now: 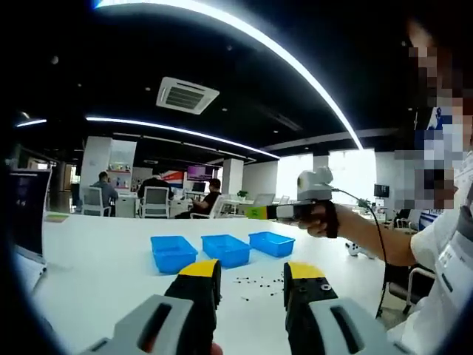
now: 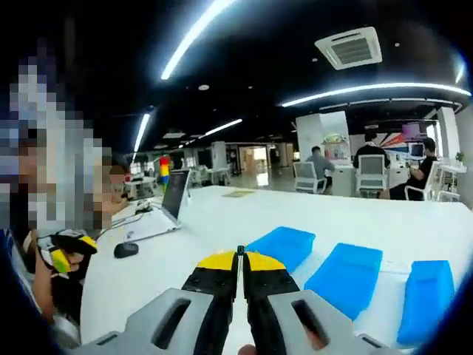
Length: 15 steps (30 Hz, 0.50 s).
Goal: Pick up the resistors one by one and place each resistor into its matching bin, sorting the parts by color and model until every resistor is separated into the correct bin for its type
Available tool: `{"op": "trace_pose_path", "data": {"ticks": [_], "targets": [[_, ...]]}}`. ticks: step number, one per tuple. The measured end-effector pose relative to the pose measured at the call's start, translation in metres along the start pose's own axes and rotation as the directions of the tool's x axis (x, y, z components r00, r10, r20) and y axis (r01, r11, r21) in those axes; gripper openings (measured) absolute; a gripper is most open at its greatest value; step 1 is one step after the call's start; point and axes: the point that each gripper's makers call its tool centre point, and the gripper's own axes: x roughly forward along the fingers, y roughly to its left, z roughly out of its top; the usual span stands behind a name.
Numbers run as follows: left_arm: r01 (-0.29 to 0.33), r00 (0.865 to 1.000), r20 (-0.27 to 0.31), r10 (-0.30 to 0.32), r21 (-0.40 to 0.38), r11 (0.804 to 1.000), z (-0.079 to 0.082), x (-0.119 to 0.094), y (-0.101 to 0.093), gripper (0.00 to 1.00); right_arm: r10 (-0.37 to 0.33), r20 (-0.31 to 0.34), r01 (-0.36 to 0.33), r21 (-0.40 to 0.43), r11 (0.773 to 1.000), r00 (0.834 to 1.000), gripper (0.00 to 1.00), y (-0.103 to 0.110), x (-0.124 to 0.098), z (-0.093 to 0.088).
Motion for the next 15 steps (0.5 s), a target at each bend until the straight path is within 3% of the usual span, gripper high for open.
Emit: {"op": "trace_pose_path", "data": {"ticks": [5, 8, 11, 15], "targets": [[-0.006, 1.000, 0.006, 0.006, -0.002, 1.000, 0.001, -0.002, 0.002, 0.36, -0.022, -0.048, 0.019, -0.058, 0.998, 0.999, 0.06, -0.017, 0.053, 0.004], [-0.008, 1.000, 0.012, 0.008, -0.001, 1.000, 0.003, -0.004, 0.003, 0.36, -0.033, -0.073, 0.030, -0.050, 0.998, 0.997, 0.06, -0.027, 0.083, 0.002], [-0.011, 1.000, 0.019, 0.011, 0.002, 1.000, 0.005, -0.006, 0.003, 0.36, -0.066, -0.143, 0.051, -0.107, 0.993, 0.987, 0.06, -0.037, 0.112, -0.016], [-0.017, 0.999, 0.028, 0.017, 0.005, 1.000, 0.008, -0.009, 0.004, 0.36, -0.106, -0.156, 0.091, -0.100, 0.991, 0.982, 0.06, -0.051, 0.135, -0.026]]}}
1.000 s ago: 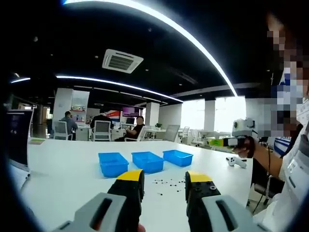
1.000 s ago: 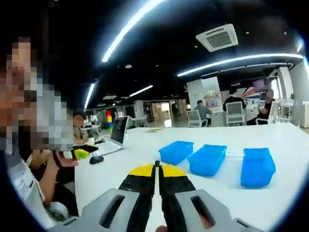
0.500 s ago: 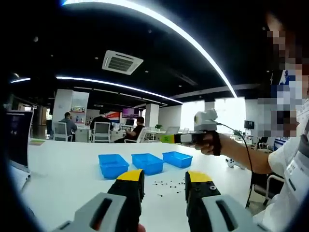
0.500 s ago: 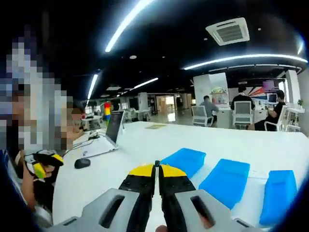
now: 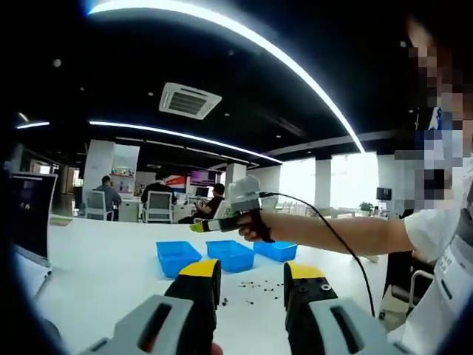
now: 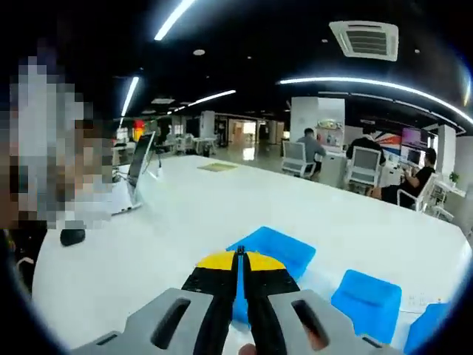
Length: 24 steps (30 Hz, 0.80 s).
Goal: Pick up the resistors one by one and place each resistor into its matching bin, sorting the parts by color and model until every resistor is separated into the correct bin for its type
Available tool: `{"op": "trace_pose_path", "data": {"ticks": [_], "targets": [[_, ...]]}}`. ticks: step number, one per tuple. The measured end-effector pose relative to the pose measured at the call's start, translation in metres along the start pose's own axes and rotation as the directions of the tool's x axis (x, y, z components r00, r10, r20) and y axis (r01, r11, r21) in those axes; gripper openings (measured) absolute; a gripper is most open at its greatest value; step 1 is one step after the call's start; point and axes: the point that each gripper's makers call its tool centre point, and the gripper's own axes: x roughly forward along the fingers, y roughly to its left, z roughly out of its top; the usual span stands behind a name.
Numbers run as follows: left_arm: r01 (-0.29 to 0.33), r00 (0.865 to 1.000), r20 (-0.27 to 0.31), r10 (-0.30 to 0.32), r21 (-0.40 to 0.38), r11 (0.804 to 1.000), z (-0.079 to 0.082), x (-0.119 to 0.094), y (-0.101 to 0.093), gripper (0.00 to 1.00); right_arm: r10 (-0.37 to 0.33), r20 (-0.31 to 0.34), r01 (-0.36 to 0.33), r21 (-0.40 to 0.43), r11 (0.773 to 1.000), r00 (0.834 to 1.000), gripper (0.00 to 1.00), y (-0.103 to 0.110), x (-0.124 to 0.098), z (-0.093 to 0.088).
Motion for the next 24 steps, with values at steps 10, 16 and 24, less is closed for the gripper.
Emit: {"op": "trace_pose_path", "data": {"ticks": [10, 16, 24], "targets": [[-0.007, 1.000, 0.009, 0.007, -0.001, 1.000, 0.001, -0.002, 0.002, 0.36, -0.030, -0.031, 0.030, 0.003, 1.000, 0.999, 0.55, -0.009, 0.013, -0.014], [-0.001, 1.000, 0.006, 0.001, -0.001, 1.000, 0.000, 0.001, -0.001, 0.36, -0.027, 0.036, 0.027, -0.008, 1.000, 0.999, 0.50, -0.005, -0.004, 0.006], [0.003, 1.000, -0.002, -0.003, 0.000, 1.000, -0.003, 0.003, -0.003, 0.36, -0.004, 0.080, 0.005, -0.012, 1.000, 0.997, 0.48, 0.000, -0.041, 0.019]]}}
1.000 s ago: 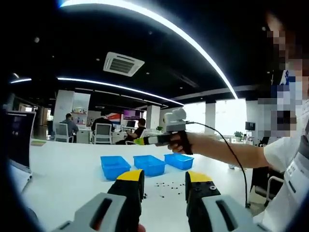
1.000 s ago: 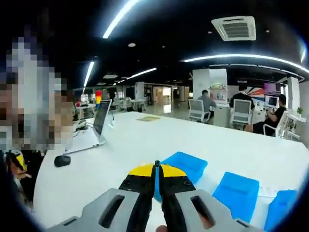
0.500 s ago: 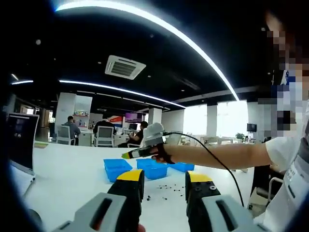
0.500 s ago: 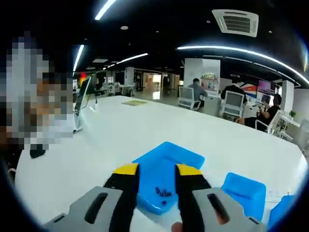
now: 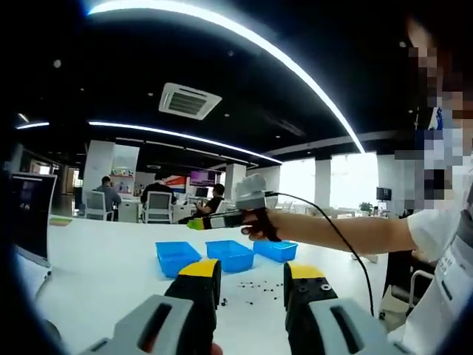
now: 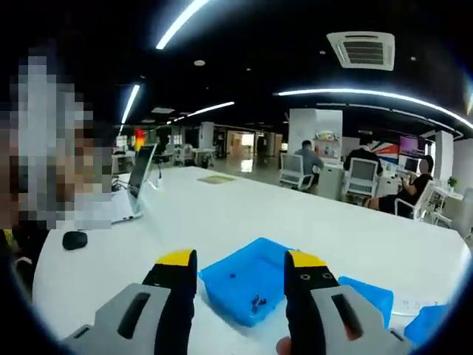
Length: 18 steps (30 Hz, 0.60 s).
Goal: Pick up the resistors one by one and place each resistor into its matching bin, sorting the parts by color and model until every resistor is separated into the correct bin for its type
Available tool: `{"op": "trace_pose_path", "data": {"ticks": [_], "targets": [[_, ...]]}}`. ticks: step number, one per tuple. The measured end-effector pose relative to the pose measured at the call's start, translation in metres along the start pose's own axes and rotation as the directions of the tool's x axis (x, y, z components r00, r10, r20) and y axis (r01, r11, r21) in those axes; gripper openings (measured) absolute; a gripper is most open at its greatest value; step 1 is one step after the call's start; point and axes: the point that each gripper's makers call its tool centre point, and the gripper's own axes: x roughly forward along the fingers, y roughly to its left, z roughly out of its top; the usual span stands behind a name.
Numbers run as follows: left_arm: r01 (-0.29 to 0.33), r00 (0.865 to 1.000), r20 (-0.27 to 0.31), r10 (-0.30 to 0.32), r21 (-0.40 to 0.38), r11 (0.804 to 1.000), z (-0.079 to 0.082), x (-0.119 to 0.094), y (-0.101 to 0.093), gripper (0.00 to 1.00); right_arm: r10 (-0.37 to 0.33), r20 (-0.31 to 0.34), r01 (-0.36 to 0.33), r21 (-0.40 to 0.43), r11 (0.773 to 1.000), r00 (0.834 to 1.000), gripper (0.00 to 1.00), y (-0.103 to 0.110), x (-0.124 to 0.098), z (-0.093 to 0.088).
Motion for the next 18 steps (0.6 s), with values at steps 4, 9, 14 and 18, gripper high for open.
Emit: {"op": "trace_pose_path", "data": {"ticks": [4, 9, 14, 18], "targets": [[0.006, 1.000, -0.006, -0.006, -0.001, 1.000, -0.002, 0.002, -0.001, 0.36, 0.016, 0.018, -0.016, 0.008, 1.000, 1.000, 0.48, 0.003, -0.034, 0.000], [0.014, 1.000, -0.013, -0.014, -0.002, 1.000, -0.003, 0.005, -0.003, 0.36, 0.035, 0.049, -0.035, 0.012, 0.999, 0.998, 0.47, 0.006, -0.088, -0.001], [0.016, 1.000, -0.015, -0.016, -0.001, 1.000, -0.003, 0.006, -0.006, 0.36, 0.064, 0.086, -0.066, 0.018, 0.998, 0.994, 0.48, 0.013, -0.147, -0.005], [0.020, 1.000, -0.020, -0.020, -0.001, 1.000, -0.004, 0.009, -0.007, 0.36, 0.076, 0.107, -0.077, 0.010, 0.997, 0.991, 0.48, 0.019, -0.193, -0.011]]}}
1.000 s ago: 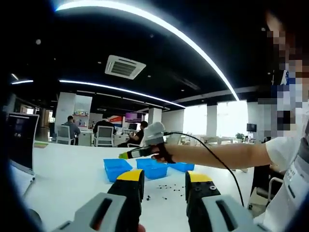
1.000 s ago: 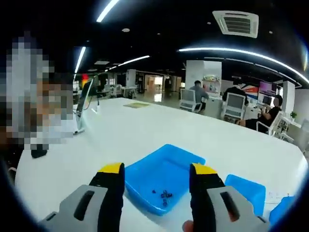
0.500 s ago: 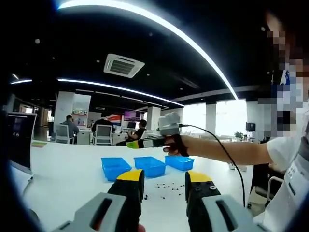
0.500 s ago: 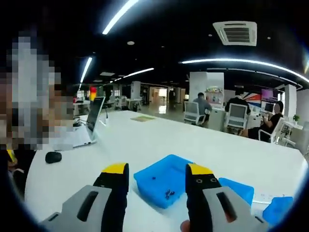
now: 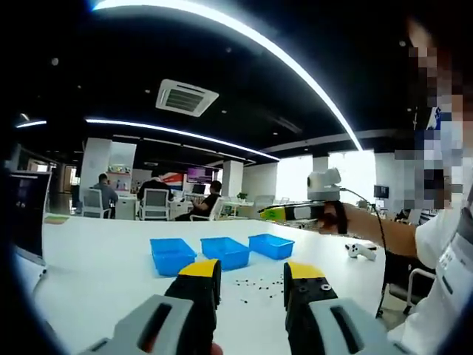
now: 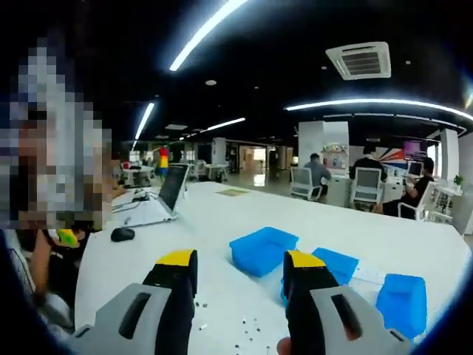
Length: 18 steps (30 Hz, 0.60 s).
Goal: Pick up the resistors one by one and place each resistor into its matching bin, sorting the parts by color and model until every resistor is separated into the correct bin for its type
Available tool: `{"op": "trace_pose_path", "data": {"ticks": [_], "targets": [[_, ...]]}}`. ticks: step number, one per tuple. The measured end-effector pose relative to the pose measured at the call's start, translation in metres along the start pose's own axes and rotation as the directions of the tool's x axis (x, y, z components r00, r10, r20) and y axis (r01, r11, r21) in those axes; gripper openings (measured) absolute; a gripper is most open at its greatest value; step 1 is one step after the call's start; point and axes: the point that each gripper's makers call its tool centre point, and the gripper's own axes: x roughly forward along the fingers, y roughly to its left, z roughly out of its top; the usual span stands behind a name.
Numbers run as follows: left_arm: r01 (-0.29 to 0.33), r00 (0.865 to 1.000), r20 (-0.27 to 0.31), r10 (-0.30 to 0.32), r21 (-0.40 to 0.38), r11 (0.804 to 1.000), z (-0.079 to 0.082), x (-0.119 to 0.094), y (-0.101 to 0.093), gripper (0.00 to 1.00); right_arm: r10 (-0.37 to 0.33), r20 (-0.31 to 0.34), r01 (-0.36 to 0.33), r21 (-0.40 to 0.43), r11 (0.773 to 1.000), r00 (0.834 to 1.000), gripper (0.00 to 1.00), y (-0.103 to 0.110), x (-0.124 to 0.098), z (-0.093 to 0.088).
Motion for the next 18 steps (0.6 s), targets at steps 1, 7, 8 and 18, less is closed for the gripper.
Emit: {"op": "trace_pose_path", "data": {"ticks": [1, 7, 8, 18], "targets": [[0.002, 1.000, -0.003, -0.002, 0.000, 1.000, -0.001, 0.001, 0.000, 0.36, 0.003, 0.005, -0.003, -0.004, 1.000, 1.000, 0.48, 0.004, -0.016, -0.002], [0.010, 1.000, -0.023, -0.010, -0.002, 1.000, -0.008, 0.009, -0.004, 0.36, 0.009, 0.047, -0.009, 0.010, 1.000, 0.999, 0.48, 0.018, -0.080, -0.011], [0.012, 1.000, -0.026, -0.012, -0.001, 1.000, -0.009, 0.010, -0.005, 0.36, 0.007, 0.050, -0.007, 0.004, 1.000, 0.999, 0.48, 0.021, -0.089, -0.013], [0.031, 0.997, -0.066, -0.030, 0.011, 0.999, -0.021, 0.023, -0.013, 0.36, 0.064, 0.030, -0.060, -0.130, 0.990, 0.997, 0.48, 0.070, -0.144, -0.054]]}}
